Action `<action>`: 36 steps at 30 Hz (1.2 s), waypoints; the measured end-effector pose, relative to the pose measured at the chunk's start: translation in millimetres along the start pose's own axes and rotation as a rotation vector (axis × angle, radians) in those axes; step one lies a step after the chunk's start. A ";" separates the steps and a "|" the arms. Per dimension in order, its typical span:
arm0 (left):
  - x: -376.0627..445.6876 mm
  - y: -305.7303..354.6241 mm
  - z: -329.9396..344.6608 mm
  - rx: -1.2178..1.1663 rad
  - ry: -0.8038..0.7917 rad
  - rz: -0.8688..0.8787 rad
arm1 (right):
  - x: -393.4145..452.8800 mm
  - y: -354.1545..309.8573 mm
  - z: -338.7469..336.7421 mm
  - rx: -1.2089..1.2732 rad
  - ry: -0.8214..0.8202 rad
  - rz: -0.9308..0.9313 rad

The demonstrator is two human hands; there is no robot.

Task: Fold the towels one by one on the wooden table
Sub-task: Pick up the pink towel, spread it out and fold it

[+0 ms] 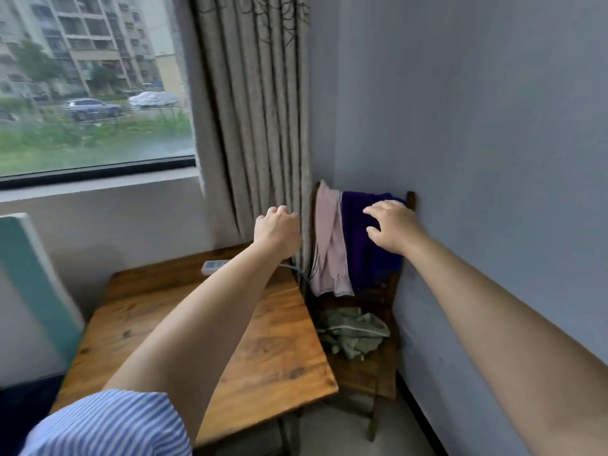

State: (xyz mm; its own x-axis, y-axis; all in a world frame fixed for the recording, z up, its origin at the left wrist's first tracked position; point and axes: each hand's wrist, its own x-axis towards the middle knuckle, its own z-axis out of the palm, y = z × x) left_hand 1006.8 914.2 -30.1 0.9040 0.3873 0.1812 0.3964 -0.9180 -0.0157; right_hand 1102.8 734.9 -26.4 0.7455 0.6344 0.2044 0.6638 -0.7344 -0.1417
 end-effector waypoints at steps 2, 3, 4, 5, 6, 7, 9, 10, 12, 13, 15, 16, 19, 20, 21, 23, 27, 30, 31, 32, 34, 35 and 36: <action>50.5 5.9 8.4 -0.009 0.005 0.038 | 36.7 23.4 6.0 -0.008 0.019 0.053; 73.0 9.1 11.2 -0.008 0.002 0.053 | 52.7 33.8 7.6 -0.009 0.023 0.083; 93.3 12.0 13.2 -0.010 -0.006 0.074 | 66.5 42.5 8.0 -0.005 0.014 0.109; 112.7 14.9 15.4 -0.010 -0.005 0.091 | 79.7 51.1 9.6 -0.006 0.014 0.129; 136.7 18.9 19.8 -0.013 -0.009 0.113 | 96.0 61.8 11.6 -0.003 0.010 0.158; 156.7 22.2 23.9 -0.014 -0.013 0.129 | 110.1 71.6 14.2 -0.002 0.016 0.176; 191.6 28.8 31.9 -0.025 -0.024 0.153 | 135.1 88.8 17.8 -0.001 0.029 0.202; 206.6 31.6 37.7 -0.034 -0.035 0.164 | 147.0 96.9 20.0 -0.003 0.025 0.215; 230.3 34.7 49.9 -0.047 -0.081 0.175 | 167.7 107.4 27.0 -0.003 -0.003 0.224; 241.8 36.2 57.6 -0.054 -0.101 0.175 | 178.3 113.3 32.3 0.001 -0.009 0.221; 272.6 38.8 73.3 -0.071 -0.132 0.155 | 209.7 128.4 44.6 0.002 -0.011 0.196; 273.8 36.7 77.5 -0.082 -0.155 0.141 | 212.1 126.7 48.1 0.009 -0.026 0.185; 306.4 35.6 102.2 -0.112 -0.197 0.084 | 254.4 137.8 68.5 0.032 -0.039 0.114; 319.2 34.7 111.9 -0.124 -0.218 0.042 | 273.6 141.1 76.9 0.040 -0.053 0.085; 330.3 32.9 119.9 -0.139 -0.235 -0.001 | 291.0 143.6 85.9 0.058 -0.058 0.059; 350.0 29.4 133.1 -0.178 -0.243 -0.071 | 319.5 145.9 101.1 0.098 -0.071 0.018; 386.2 24.8 163.5 -0.261 -0.258 -0.190 | 369.3 150.1 141.0 0.128 -0.130 -0.080; 409.5 25.1 189.2 -0.334 -0.307 -0.297 | 400.2 152.6 171.1 0.168 -0.169 -0.123; 414.7 24.7 197.8 -0.373 -0.325 -0.323 | 407.5 152.5 180.5 0.166 -0.166 -0.145; 419.0 23.7 206.5 -0.407 -0.340 -0.349 | 413.0 151.3 187.2 0.146 -0.177 -0.161; 426.9 21.6 221.2 -0.487 -0.350 -0.413 | 424.7 151.7 203.7 0.123 -0.177 -0.191; 428.3 20.2 223.4 -0.531 -0.339 -0.425 | 428.0 151.4 208.3 0.128 -0.155 -0.197; 430.0 19.0 228.4 -0.579 -0.333 -0.437 | 432.0 151.7 214.9 0.129 -0.147 -0.194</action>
State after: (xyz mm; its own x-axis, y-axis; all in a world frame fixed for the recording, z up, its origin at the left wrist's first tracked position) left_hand 1439.6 1082.9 -177.1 0.7227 0.6435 -0.2521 0.6623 -0.5406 0.5188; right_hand 1538.5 949.4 -167.7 0.5984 0.7952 0.0978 0.7899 -0.5651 -0.2383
